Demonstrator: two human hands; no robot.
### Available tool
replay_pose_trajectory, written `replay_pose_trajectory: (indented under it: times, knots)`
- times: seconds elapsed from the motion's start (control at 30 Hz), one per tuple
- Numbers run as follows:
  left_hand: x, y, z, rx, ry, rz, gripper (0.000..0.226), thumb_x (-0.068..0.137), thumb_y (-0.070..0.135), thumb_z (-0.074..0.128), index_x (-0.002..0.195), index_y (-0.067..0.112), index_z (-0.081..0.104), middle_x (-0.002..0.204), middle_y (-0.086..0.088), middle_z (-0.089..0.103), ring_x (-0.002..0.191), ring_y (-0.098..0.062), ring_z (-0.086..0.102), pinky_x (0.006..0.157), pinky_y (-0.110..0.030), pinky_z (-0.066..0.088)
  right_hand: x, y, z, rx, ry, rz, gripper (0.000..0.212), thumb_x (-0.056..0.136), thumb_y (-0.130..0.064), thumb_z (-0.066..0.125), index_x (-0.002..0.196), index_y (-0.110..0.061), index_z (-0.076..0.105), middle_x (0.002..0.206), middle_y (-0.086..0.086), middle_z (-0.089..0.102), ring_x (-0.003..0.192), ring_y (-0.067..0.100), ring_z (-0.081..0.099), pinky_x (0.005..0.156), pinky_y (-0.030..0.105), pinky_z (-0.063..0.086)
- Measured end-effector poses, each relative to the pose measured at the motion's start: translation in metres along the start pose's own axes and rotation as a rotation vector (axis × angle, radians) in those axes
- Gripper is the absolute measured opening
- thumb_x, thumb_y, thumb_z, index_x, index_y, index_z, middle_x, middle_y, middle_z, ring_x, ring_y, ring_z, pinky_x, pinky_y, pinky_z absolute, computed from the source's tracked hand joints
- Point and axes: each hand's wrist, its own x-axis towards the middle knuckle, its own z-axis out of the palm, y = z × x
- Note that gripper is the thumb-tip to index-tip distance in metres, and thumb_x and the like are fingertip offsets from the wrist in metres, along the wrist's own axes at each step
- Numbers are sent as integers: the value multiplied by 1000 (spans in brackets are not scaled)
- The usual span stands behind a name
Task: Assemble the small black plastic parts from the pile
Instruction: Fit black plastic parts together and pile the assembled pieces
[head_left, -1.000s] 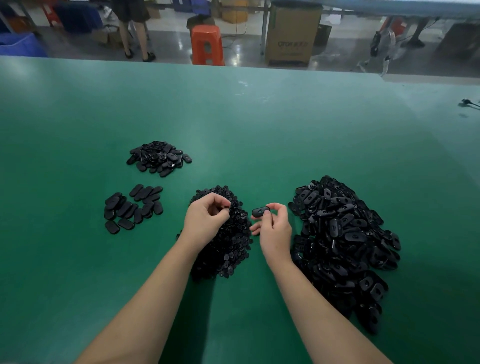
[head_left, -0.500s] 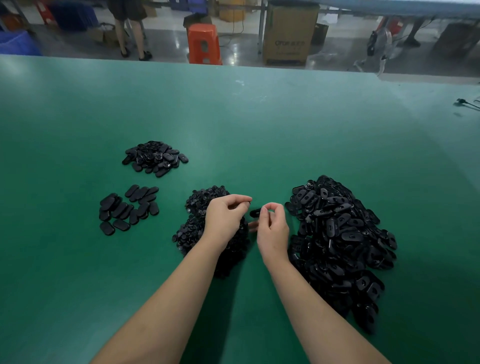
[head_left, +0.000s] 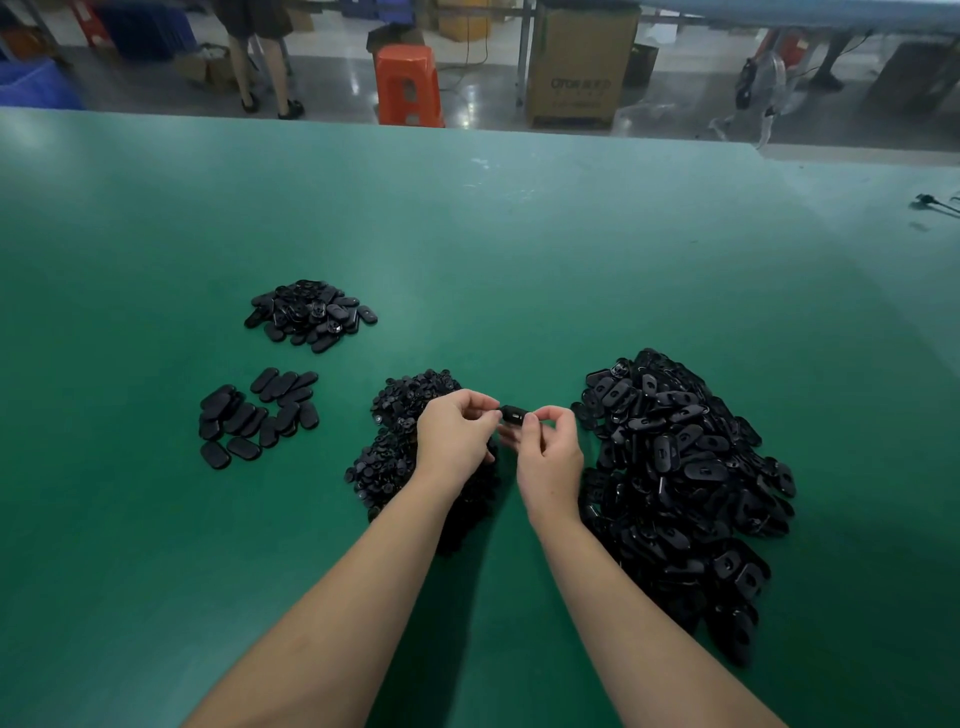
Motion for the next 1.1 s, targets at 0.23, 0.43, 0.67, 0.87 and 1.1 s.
replay_pose_trajectory:
  times: [0.23,0.43,0.67,0.87,1.1]
  knots:
    - [-2,3,8,41,-5,-14,15,86,11,74,77,23,73,71,5,73,38,-10,58,39,-20,44,1,3,-2,-33,-14,19,6,100,-21,55,95,-23,53,79,-5,72,74,1,65,69,22,50]
    - [-5,10,12,81,21,7,7,87,11,73,83,17,72,77,-1,73,48,-11,62,44,-23,50,2,2,-3,-40,-22,13,5,100,-20,55,95,-22,54,72,-10,67,65,-7,60,58,10,41]
    - [-6,14,13,151,26,35,4,87,12,71,84,14,73,75,-1,73,49,-16,62,57,-31,57,1,2,-3,-65,-43,-12,9,98,-23,58,96,-30,52,72,-18,72,67,-4,59,63,12,42]
    - [-7,15,15,232,43,113,5,87,18,71,85,20,76,87,8,70,78,-9,62,67,-19,44,2,3,-4,-7,-53,4,11,99,-24,57,95,-31,51,72,-21,72,66,-1,60,65,20,44]
    - [-13,10,20,255,7,214,17,91,9,64,93,20,77,86,11,69,73,1,62,68,-13,45,2,2,-5,63,-3,16,17,100,-18,57,94,-31,49,77,-8,72,71,-2,64,67,22,46]
